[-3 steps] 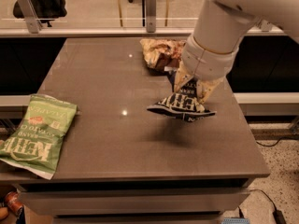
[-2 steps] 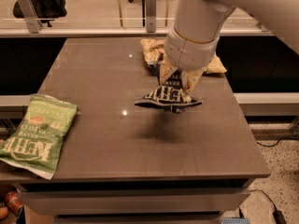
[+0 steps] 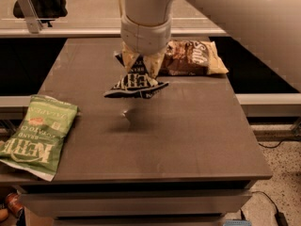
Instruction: Move blue chip bag near green jalapeno chip bag
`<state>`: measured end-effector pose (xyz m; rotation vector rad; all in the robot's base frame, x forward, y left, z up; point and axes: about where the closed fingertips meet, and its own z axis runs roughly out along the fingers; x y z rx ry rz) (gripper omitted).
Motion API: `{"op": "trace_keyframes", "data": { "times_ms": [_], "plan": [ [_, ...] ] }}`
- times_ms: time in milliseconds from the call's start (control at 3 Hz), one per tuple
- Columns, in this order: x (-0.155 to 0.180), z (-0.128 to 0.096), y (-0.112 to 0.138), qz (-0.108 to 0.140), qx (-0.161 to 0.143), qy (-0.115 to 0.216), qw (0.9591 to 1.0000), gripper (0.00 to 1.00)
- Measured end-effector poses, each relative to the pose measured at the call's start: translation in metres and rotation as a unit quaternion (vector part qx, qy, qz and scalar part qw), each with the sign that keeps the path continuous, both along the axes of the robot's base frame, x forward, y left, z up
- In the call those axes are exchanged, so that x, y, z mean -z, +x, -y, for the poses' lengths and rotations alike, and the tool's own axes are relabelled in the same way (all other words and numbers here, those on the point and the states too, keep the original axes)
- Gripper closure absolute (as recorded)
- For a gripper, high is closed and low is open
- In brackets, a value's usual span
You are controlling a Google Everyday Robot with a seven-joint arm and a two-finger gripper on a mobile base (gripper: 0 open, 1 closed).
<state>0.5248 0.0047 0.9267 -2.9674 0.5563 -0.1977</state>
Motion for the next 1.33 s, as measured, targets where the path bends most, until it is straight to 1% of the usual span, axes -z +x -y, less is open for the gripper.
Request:
{"op": "trace_keyframes", "data": {
  "times_ms": [333,667,1000,1333],
  "plan": [
    [0.002,-0.038,0.014,0.006,-0.032,-0.005,0.9995,1.0],
    [0.008,-0.072,0.018,0.004,-0.056,0.003,0.9984,1.0],
    [0.014,-0.1,0.014,-0.002,-0.082,0.013,0.9966,1.0],
    [0.016,-0.124,0.005,-0.004,-0.11,0.019,0.9937,1.0]
  ]
}}
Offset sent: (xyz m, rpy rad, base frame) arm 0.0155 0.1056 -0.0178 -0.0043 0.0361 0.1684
